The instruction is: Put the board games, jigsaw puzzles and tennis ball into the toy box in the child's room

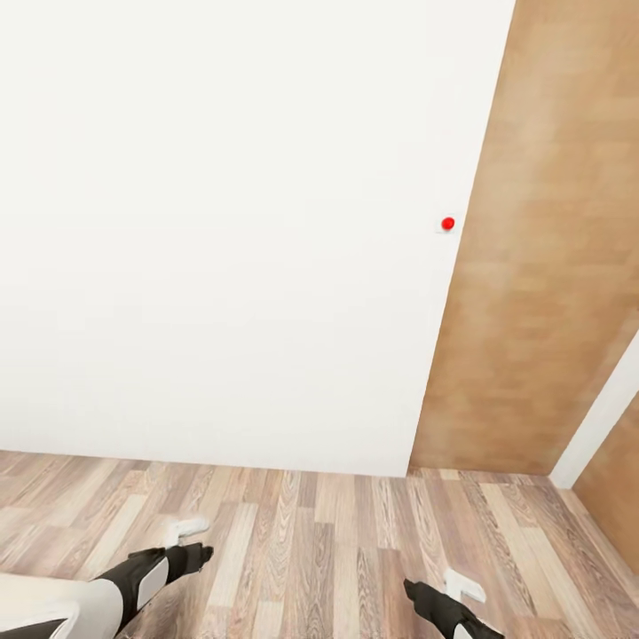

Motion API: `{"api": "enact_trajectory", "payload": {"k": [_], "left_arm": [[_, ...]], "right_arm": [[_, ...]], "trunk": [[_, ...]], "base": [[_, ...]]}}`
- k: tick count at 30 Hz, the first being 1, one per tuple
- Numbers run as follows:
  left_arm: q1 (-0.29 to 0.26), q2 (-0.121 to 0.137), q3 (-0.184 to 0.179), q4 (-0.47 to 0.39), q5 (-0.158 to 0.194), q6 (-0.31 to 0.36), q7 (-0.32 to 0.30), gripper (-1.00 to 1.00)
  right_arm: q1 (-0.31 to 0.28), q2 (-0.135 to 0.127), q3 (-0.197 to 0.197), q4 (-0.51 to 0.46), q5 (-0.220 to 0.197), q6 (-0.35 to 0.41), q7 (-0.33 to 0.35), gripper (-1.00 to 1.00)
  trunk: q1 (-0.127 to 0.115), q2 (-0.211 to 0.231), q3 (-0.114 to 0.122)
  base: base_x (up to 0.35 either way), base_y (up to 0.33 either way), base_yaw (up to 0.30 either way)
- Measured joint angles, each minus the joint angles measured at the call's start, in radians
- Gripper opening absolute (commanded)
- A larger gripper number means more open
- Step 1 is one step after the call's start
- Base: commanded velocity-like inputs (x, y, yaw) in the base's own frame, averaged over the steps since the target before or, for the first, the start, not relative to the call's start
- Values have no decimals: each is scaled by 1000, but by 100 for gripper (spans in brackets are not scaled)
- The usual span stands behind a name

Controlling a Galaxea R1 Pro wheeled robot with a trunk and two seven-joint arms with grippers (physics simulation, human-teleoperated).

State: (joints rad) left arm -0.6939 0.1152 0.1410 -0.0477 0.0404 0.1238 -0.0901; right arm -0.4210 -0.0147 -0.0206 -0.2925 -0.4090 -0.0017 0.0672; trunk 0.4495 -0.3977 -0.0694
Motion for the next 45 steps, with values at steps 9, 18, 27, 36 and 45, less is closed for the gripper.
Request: {"api": "enact_trajectory", "payload": {"k": [9,18,27,36,45], "left_arm": [[37,-18,-21,24,-70,-127,109,100],[92,-14,-20,23,-76,-162,108,100],[95,-7,-18,23,-73,-161,104,100],[93,42,-13,18,-70,-124,-74,100],[80,195,-8,-180,-68,234,-711,100]], "right_arm": [[3,-2,1,73,-1,-99,-84,100],[25,-2,2,78,3,-122,-92,100],[27,-2,2,72,3,-126,-84,100],[28,-16,-1,66,7,-121,50,100],[26,-93,-31,46,-20,2,620,100]], "trunk": [[0,0,-10],[-1,0,-11],[0,0,-11],[0,0,-11],[0,0,-11]], "base": [[10,0,9],[211,0,1],[171,0,0],[17,0,0],[1,0,0]]}}
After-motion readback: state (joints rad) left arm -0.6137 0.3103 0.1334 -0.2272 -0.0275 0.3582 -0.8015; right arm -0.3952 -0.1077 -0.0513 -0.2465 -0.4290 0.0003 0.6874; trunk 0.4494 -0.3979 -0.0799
